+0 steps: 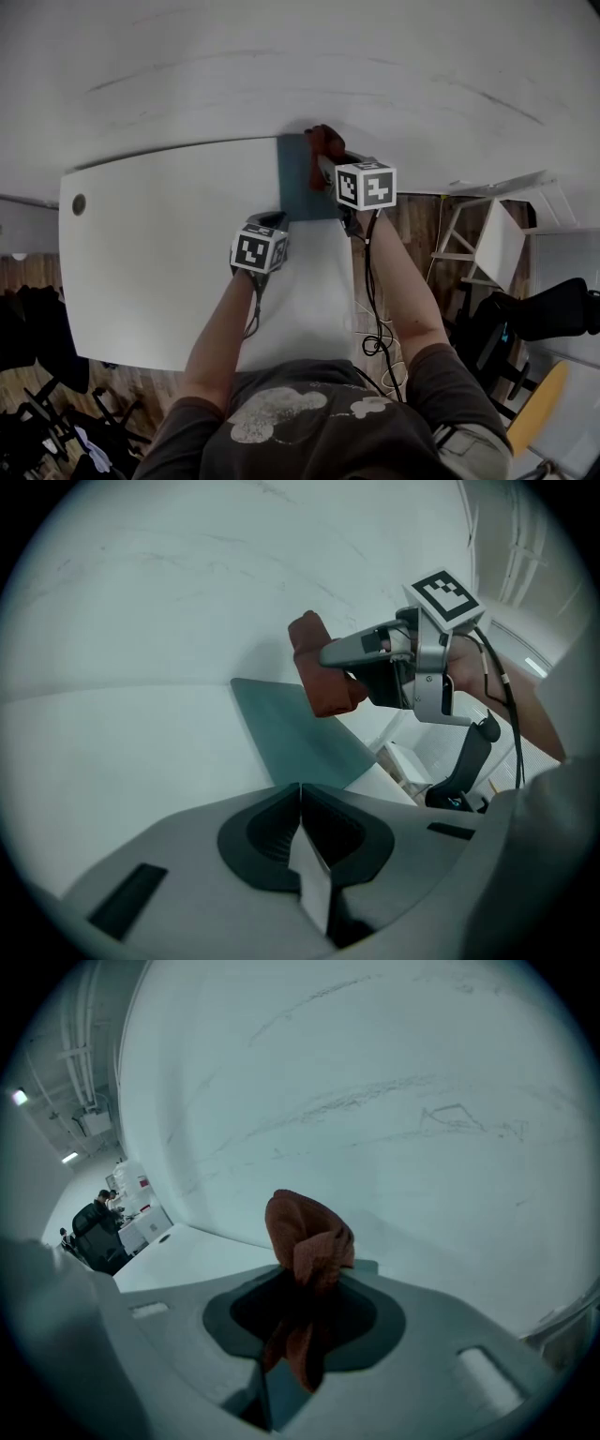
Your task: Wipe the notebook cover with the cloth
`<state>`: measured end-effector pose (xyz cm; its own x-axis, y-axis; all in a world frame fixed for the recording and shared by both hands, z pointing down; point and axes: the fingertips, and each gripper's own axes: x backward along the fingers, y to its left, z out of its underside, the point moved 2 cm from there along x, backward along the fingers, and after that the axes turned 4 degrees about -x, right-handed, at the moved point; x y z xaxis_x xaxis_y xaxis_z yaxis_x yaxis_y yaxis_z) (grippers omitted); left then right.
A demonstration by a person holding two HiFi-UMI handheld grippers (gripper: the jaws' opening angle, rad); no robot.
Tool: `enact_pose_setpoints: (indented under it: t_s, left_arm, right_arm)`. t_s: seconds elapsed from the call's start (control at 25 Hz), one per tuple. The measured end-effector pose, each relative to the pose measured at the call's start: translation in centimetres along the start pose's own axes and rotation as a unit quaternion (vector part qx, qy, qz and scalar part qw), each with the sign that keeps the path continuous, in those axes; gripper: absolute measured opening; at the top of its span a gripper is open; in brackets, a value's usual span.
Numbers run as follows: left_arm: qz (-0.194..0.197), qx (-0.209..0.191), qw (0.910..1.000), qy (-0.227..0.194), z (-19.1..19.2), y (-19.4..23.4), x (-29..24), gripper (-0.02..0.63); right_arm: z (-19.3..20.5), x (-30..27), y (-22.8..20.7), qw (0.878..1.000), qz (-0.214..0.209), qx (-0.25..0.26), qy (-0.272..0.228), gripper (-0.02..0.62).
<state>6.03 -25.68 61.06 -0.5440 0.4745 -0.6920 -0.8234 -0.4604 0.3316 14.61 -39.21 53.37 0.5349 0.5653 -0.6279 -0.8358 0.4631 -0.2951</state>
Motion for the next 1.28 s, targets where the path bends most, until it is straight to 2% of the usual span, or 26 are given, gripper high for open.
enact_pose_setpoints:
  t_s: [0.16,0.56,1.28]
  left_arm:
    - [0.003,-0.002,1.0,-0.001,0.0,0.0,0.1,0.006]
    - [0.005,-0.007,1.0,0.001,0.0,0.0,0.1,0.006]
    - [0.007,-0.003,1.0,0.0,-0.1,0.1,0.1,0.006]
  right_arm:
    - [0.8,-1.4,2.9,0.999,-0.029,0.003,0.013,0.107]
    - [2.6,-3.5,6.4,0.997,-0.059,0.016,0.043,0.107]
    - [4.2,-5.3,5.8,0.995,-0.05,0.059,0.064,0.107]
